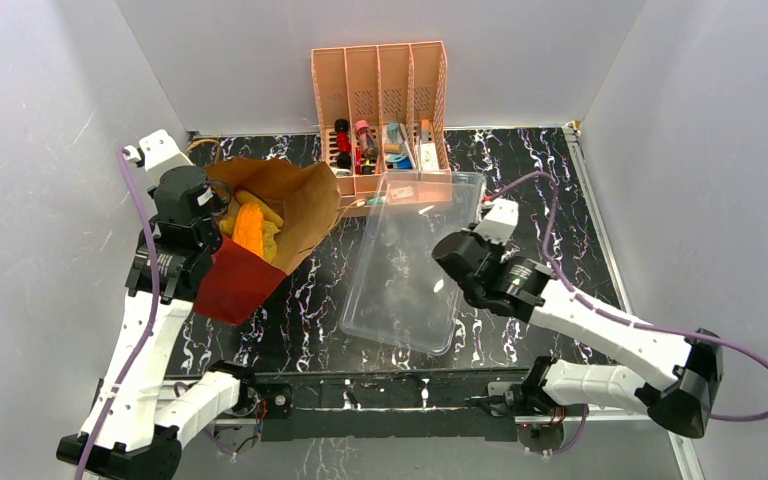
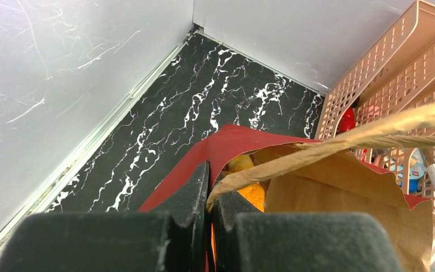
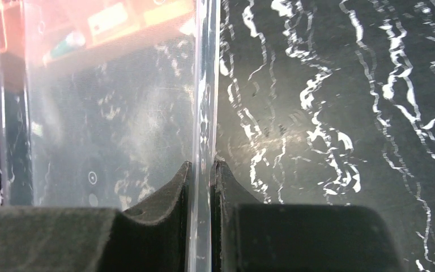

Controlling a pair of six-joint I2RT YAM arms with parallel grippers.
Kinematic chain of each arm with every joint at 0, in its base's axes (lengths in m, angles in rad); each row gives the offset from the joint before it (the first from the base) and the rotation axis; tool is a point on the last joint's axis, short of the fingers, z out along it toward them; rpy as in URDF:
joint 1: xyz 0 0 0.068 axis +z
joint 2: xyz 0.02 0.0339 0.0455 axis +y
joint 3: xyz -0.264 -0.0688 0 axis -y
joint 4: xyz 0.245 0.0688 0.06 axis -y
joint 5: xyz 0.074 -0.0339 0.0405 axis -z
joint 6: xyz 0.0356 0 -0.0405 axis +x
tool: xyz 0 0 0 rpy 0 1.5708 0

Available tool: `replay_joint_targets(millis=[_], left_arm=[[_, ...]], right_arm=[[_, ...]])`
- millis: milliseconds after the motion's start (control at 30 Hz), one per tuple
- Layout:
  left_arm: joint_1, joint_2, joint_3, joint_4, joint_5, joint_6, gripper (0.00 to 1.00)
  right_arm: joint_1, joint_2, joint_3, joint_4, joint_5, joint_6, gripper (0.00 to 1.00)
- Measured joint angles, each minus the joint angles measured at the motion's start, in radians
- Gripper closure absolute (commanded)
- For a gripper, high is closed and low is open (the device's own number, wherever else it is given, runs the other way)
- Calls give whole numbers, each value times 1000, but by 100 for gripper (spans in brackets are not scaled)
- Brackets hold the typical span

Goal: Take the fake bread out of the paper bag
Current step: Pick up the container from the center of the board, then place the container at the center of the board.

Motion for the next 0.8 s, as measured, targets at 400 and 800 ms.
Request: replay_joint_targets(millis=[400,800], left_arm=[[0,-12,0,-33,26,-22,100],[0,-27,-6,-66,93,-51,100]], right_arm=[[-232,-107,112,-5,24,-90,100],[-494,-46,192,116,5,-131,100]])
